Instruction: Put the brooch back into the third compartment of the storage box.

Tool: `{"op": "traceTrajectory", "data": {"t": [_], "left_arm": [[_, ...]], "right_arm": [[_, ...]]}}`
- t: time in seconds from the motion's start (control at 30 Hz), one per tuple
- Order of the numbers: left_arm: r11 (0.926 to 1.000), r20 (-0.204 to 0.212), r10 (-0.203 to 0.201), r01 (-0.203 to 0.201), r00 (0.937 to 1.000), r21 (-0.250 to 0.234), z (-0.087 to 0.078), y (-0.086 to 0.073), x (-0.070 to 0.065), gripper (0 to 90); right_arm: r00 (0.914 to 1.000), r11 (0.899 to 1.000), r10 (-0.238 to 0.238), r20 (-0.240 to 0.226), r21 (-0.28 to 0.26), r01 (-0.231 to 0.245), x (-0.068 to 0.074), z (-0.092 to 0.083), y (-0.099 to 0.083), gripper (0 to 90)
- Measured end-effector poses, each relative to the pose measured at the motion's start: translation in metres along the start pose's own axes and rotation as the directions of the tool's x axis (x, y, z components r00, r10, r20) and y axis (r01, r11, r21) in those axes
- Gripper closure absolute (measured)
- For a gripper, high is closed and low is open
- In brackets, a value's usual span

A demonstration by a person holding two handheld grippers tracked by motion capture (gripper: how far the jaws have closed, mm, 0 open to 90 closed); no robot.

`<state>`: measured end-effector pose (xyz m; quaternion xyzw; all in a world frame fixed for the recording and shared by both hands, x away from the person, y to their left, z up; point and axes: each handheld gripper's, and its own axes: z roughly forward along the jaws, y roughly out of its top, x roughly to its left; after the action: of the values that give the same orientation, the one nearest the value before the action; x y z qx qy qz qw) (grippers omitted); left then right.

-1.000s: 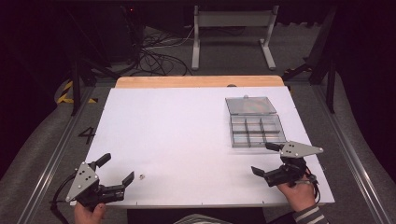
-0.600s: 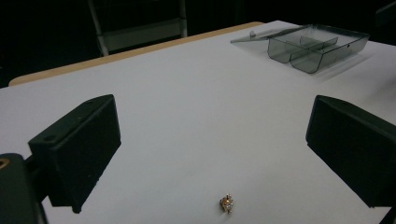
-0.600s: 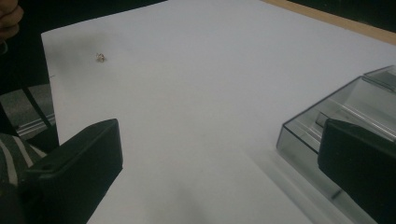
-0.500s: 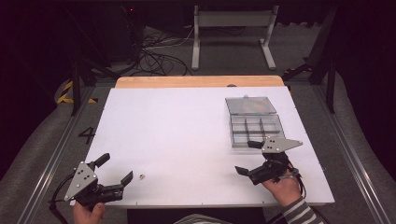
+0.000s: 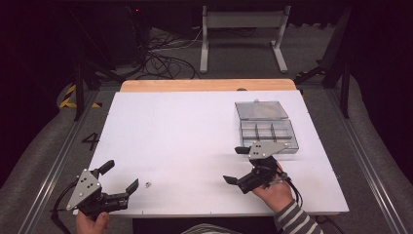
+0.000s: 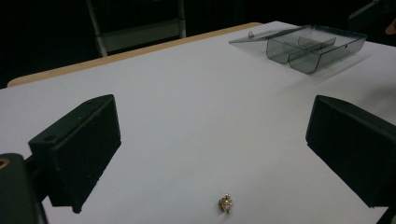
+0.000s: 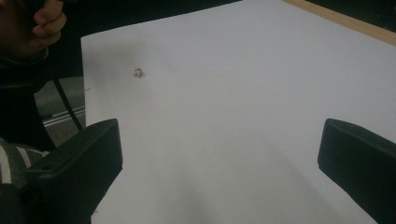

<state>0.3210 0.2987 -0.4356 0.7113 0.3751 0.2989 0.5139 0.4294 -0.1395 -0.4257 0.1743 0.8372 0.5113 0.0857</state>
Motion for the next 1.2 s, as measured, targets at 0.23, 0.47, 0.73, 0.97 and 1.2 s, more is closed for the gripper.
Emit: {"op": "traceTrajectory", "data": {"t": [0.23, 0.47, 0.73, 0.97, 1.2], "left_arm": [[1.0, 0.008, 0.002, -0.002, 1.0, 0.006, 0.0, 0.0, 0.001, 4.2], [1.0, 0.004, -0.001, 0.001, 1.0, -0.001, 0.0, 0.0, 0.001, 4.2], [1.0, 0.005, -0.003, 0.003, 1.0, -0.002, -0.001, 0.0, 0.002, 4.1], [1.0, 0.006, -0.006, 0.006, 1.0, -0.001, -0.002, 0.0, 0.003, 4.1], [1.0, 0.003, -0.007, 0.007, 1.0, -0.004, -0.002, 0.0, 0.003, 4.1]], "right_arm": [[0.9992, 1.0, -0.021, -0.036, 0.008, 0.021, 0.009, 0.025, 0.012, 0.8], [0.9975, 1.0, -0.027, -0.065, 0.011, 0.028, 0.017, 0.049, 0.021, 0.8], [0.9995, 1.0, 0.0, -0.031, 0.003, 0.0, 0.023, 0.068, 0.029, 1.5], [0.9997, 1.0, 0.017, -0.018, 0.005, -0.017, 0.029, 0.079, 0.033, 2.6], [0.9998, 1.0, 0.015, 0.013, 0.022, -0.015, 0.038, 0.086, 0.036, 4.7]]}}
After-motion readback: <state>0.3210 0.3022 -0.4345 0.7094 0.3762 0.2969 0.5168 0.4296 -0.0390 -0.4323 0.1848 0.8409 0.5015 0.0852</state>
